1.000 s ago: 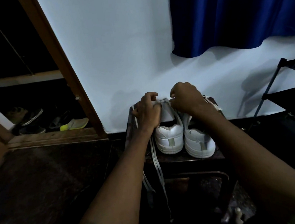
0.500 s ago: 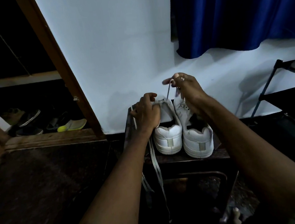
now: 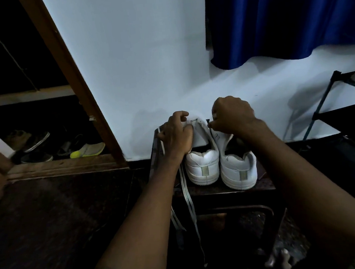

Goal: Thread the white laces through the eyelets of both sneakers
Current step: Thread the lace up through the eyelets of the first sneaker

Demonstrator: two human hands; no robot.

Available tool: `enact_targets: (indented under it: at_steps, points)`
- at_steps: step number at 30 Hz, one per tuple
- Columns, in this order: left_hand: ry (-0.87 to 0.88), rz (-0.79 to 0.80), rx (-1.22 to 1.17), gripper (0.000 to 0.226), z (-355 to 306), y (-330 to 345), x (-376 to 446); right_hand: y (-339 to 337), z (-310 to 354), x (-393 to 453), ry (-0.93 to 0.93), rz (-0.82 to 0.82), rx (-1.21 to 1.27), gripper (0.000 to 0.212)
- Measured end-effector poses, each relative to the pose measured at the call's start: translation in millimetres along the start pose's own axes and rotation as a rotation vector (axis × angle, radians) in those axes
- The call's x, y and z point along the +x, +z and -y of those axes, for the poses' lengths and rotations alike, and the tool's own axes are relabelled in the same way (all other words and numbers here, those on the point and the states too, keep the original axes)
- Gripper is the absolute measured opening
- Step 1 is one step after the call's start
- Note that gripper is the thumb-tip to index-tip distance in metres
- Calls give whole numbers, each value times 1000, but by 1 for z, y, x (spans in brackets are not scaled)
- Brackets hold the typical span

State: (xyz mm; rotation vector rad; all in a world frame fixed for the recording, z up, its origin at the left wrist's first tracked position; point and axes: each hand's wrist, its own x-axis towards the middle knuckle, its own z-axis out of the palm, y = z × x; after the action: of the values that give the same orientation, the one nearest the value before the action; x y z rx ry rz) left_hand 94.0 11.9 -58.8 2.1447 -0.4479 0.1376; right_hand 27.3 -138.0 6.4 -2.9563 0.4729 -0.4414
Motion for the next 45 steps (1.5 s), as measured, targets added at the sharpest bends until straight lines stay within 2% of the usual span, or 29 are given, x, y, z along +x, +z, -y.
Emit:
enact_targets:
  at_steps: [2,4,6,7,9,11,14,16,18,20,22,24,27,29,31,32,34,36,38,40,43,45]
  points:
    - [23,-3,6,51,-2,-2,-3,-2,-1,1,11,-25,238,49]
    - [90,-16,-13,44,-9,-8,-6,-12,3,2,104,-23,809,65]
    - [199,2,-27,36,-25,-12,-7,-26,3,8,237,107,1475,62]
    - [259,47,-71,32,-36,-14,-9,-32,1,10,253,182,1732,57]
    - [296,210,-194,27,-58,-16,-18,-37,-3,12,209,273,2071,48]
    - [274,379,-218,30,-71,-14,-23,-39,-11,13,192,242,2219,45]
    - [272,450,-261,35,-71,-7,-19,-42,-24,11,242,59,2212,45]
    - [233,425,-370,36,-72,-4,-14,-42,-33,11,301,-56,2186,44]
    - [195,362,-469,35,-79,-4,-13,-41,-38,7,356,-95,2002,40]
    - [189,290,-524,34,-87,-3,-14,-36,-38,-2,352,-30,1551,43]
    - [151,214,-590,32,-92,0,-13,-32,-31,-13,270,124,1201,59]
    - [83,170,-701,30,-95,2,-11,-26,-22,-19,206,229,1136,67]
    - [3,149,-817,30,-102,12,-8,-20,-14,-22,203,207,1127,65]
    - [-16,142,-843,28,-104,21,-9,-17,-13,-21,268,177,1154,65]
    - [-33,154,-855,26,-106,31,-11,-13,-12,-21,385,84,1336,54]
    - [-39,168,-845,25,-106,34,-12,-11,-11,-20,455,39,1529,49]
    - [16,255,-790,32,-109,40,-15,-12,-10,-19,566,17,2094,40]
    - [140,356,-644,59,-110,43,-14,-12,-15,-16,647,20,2444,36]
    - [316,342,-335,75,-105,48,-10,-11,-24,-14,648,24,2436,31]
    - [429,260,-92,75,-97,49,-7,-10,-30,-12,668,46,2384,30]
    - [524,32,101,56,-94,48,-10,-11,-35,-6,784,41,2246,27]
    - [541,-110,86,42,-96,46,-12,-12,-40,-3,815,35,2174,27]
